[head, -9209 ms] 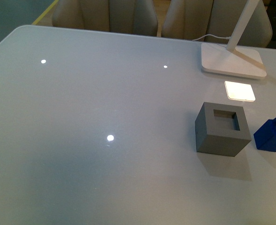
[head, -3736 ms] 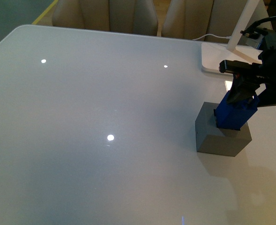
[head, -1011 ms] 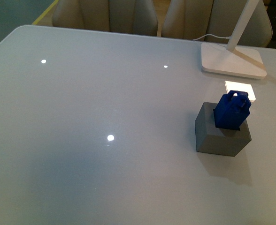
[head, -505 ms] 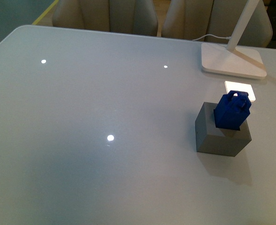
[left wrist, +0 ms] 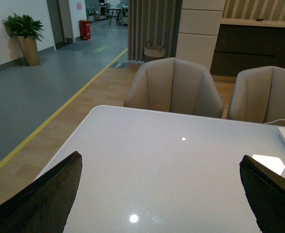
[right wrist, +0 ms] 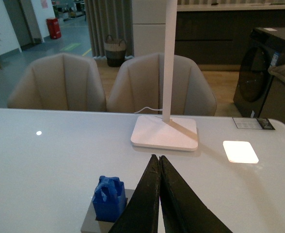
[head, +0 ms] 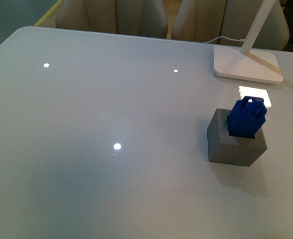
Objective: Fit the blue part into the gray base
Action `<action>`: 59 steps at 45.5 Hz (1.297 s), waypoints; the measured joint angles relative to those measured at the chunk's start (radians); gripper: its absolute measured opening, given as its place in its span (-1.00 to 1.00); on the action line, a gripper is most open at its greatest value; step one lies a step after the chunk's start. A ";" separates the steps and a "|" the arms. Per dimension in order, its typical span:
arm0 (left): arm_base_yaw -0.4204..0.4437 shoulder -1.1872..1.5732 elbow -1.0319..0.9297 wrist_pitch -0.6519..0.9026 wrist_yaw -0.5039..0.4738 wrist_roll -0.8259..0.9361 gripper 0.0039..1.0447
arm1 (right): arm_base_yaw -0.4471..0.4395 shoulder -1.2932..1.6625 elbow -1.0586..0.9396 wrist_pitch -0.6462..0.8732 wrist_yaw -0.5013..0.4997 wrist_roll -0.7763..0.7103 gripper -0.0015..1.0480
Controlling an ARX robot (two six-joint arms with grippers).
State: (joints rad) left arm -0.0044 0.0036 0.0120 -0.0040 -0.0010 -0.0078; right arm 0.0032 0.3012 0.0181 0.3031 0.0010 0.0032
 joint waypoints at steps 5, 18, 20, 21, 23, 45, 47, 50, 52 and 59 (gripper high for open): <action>0.000 0.000 0.000 0.000 0.000 0.000 0.86 | 0.000 -0.047 0.000 -0.048 0.000 0.000 -0.96; 0.000 0.000 0.000 0.000 0.000 0.000 0.86 | 0.000 -0.124 0.000 -0.126 0.000 0.000 -0.96; 0.000 0.000 0.000 0.000 0.000 0.000 0.86 | 0.000 -0.167 0.000 -0.183 0.001 0.000 -0.96; 0.000 0.000 0.000 0.000 0.000 0.000 0.86 | 0.000 -0.196 0.000 -0.224 -0.001 0.000 -0.96; 0.000 0.000 0.000 0.000 0.000 0.000 0.86 | 0.000 -0.249 0.000 -0.281 0.000 0.000 -0.96; 0.000 0.000 0.000 0.000 0.000 0.000 0.86 | 0.000 -0.295 0.000 -0.301 0.000 0.000 -0.01; 0.000 0.000 0.000 0.000 0.000 0.000 0.86 | 0.000 -0.295 0.000 -0.301 0.000 -0.001 0.12; 0.000 0.000 0.000 0.000 0.000 0.000 0.86 | 0.000 -0.295 0.000 -0.301 0.000 0.000 0.35; 0.000 0.000 0.000 0.000 0.000 0.000 0.86 | 0.000 -0.295 0.000 -0.301 0.000 -0.001 0.49; 0.000 0.000 0.000 0.000 0.000 0.000 0.86 | 0.000 -0.295 0.000 -0.301 0.000 0.000 0.83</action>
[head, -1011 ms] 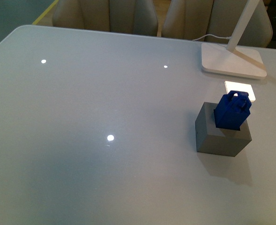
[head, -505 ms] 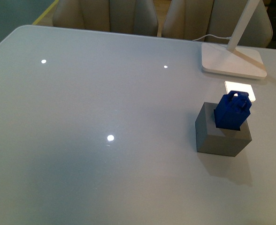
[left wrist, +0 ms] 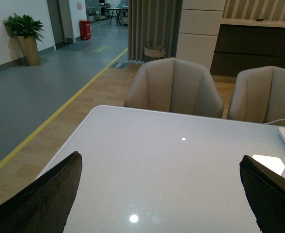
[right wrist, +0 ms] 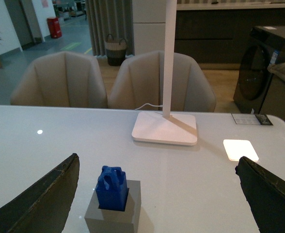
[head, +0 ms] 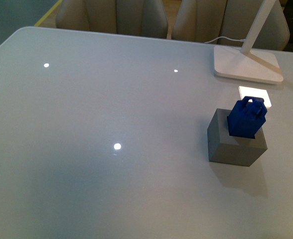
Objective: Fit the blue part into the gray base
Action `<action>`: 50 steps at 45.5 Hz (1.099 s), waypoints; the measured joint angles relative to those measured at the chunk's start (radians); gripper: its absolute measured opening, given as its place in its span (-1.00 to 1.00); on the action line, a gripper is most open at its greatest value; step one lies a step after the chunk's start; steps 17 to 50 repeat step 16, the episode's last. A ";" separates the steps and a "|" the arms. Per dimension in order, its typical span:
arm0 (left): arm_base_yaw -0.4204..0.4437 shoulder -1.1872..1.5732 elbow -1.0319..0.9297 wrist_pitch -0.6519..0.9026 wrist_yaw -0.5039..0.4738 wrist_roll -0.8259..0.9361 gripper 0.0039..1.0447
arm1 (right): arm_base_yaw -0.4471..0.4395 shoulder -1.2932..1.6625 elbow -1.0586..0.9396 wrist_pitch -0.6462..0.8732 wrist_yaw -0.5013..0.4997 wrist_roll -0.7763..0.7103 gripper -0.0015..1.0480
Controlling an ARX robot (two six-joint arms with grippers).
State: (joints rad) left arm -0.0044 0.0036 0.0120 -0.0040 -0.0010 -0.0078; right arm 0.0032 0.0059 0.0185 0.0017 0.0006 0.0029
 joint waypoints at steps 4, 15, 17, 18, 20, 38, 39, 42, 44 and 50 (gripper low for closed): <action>0.000 0.000 0.000 0.000 0.000 0.000 0.86 | 0.000 0.000 0.000 0.000 0.000 0.000 0.83; 0.000 0.000 0.000 0.000 0.000 0.000 0.86 | 0.000 0.000 0.000 0.000 0.000 0.000 0.83; 0.000 0.000 0.000 0.000 0.000 0.000 0.86 | 0.000 0.000 0.000 0.000 0.000 0.000 0.83; 0.000 0.000 0.000 0.000 0.000 0.000 0.86 | 0.000 0.000 0.000 0.000 0.000 0.000 0.83; 0.000 0.000 0.000 0.000 0.000 0.000 0.86 | 0.000 0.000 0.000 0.000 0.000 0.000 0.83; 0.000 0.000 0.000 0.000 0.000 0.000 0.86 | 0.000 0.000 0.000 0.000 0.000 0.000 0.83; 0.000 0.000 0.000 0.000 0.000 0.000 0.86 | 0.000 0.000 0.000 0.000 0.000 0.000 0.83; 0.000 0.000 0.000 0.000 0.000 0.000 0.86 | 0.000 0.000 0.000 0.000 0.000 0.000 0.83; 0.000 0.000 0.000 0.000 0.000 0.000 0.86 | 0.000 0.000 0.000 0.000 0.000 0.000 0.83; 0.000 0.000 0.000 0.000 0.000 0.000 0.86 | 0.000 0.000 0.000 0.000 0.000 0.000 0.83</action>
